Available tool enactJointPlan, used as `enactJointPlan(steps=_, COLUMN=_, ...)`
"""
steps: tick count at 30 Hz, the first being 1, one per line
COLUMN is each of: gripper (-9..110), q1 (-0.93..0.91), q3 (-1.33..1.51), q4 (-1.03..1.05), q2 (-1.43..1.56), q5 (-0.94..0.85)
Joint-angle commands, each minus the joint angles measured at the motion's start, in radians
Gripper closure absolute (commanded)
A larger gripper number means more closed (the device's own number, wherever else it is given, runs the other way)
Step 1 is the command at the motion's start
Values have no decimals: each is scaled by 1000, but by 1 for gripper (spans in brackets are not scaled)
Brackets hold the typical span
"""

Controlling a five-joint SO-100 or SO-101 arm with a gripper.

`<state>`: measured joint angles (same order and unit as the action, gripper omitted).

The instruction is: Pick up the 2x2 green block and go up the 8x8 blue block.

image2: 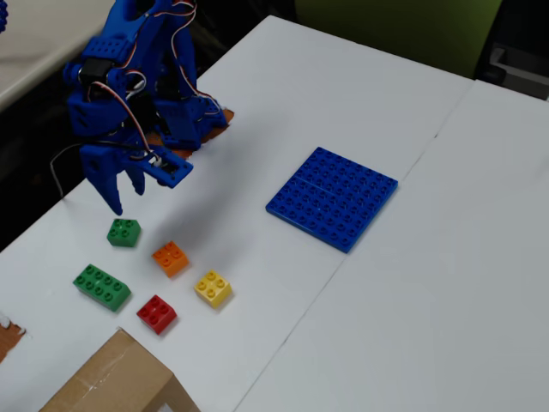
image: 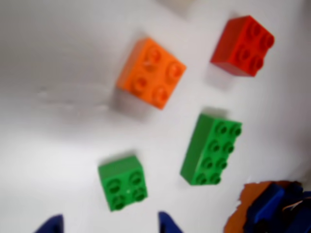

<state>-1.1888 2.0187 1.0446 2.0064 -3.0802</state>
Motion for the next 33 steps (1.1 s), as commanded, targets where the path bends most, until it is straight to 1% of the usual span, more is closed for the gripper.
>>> enactJointPlan(steps=1, gripper=74, q1=-44, q3=-55, q4=-61, q2=-49, q5=-732)
enactJointPlan(steps=5, gripper=72, q1=-49, q3=-100, q4=-107, q2=-133, q5=-788)
enactJointPlan(steps=10, gripper=72, q1=-52, q3=-149, q4=-206, q2=-229, q5=-925)
enactJointPlan(steps=16, gripper=72, q1=-38, q3=-141, q4=-239, q2=-305, q5=-1034)
enactJointPlan(steps=21, gripper=72, q1=-34, q3=-129, q4=-147, q2=-288, q5=-1068)
enactJointPlan(steps=24, gripper=72, q1=-32, q3=-156, q4=-140, q2=-245, q5=-1066)
enactJointPlan(steps=27, gripper=72, q1=-32, q3=-216, q4=-74, q2=-193, q5=-1062)
enactJointPlan(steps=29, gripper=71, q1=-31, q3=-192, q4=-32, q2=-143, q5=-1057)
enactJointPlan(steps=31, gripper=71, q1=-31, q3=-135, q4=-44, q2=-89, q5=-1049)
enactJointPlan(steps=33, gripper=71, q1=-37, q3=-150, q4=-55, q2=-80, q5=-1063)
